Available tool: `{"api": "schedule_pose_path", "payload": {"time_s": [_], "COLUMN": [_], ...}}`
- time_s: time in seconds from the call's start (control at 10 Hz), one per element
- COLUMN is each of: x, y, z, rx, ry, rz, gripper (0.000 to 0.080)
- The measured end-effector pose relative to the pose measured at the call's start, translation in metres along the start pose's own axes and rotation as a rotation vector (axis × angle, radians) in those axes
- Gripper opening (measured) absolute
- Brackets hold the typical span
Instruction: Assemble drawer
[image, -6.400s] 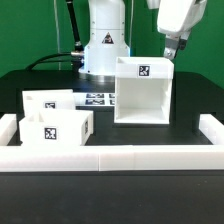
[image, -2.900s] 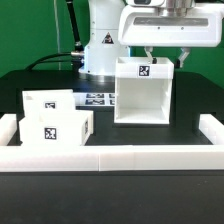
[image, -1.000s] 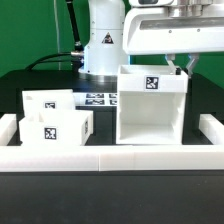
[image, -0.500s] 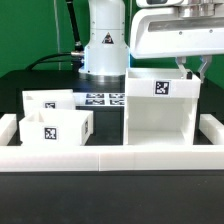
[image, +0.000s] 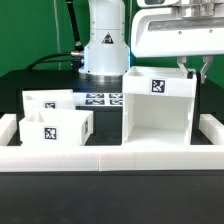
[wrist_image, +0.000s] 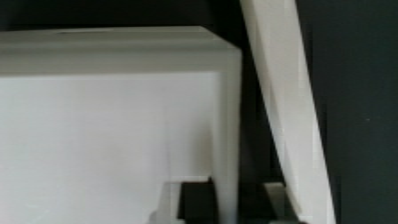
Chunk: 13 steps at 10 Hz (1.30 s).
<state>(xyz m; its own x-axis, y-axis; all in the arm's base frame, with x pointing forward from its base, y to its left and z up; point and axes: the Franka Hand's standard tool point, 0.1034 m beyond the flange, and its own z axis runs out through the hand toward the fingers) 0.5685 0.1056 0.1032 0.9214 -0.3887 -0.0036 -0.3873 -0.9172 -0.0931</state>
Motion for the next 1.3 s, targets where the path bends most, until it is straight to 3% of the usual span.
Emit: {"api": "schedule_pose_path", "payload": {"time_s": [0.7, 1.1, 1.3], "x": [0.012, 0.007, 0.009], "y": [0.012, 0.003, 0.001], "z": [-0.004, -0.003, 0.000], "rx": [0.018, 0.037, 0.063], "ry": [-0.006, -0.028, -0.044], "rz": [0.482, 0.689, 0.852], "gripper": [0.0038, 0.0038, 0.0038]}}
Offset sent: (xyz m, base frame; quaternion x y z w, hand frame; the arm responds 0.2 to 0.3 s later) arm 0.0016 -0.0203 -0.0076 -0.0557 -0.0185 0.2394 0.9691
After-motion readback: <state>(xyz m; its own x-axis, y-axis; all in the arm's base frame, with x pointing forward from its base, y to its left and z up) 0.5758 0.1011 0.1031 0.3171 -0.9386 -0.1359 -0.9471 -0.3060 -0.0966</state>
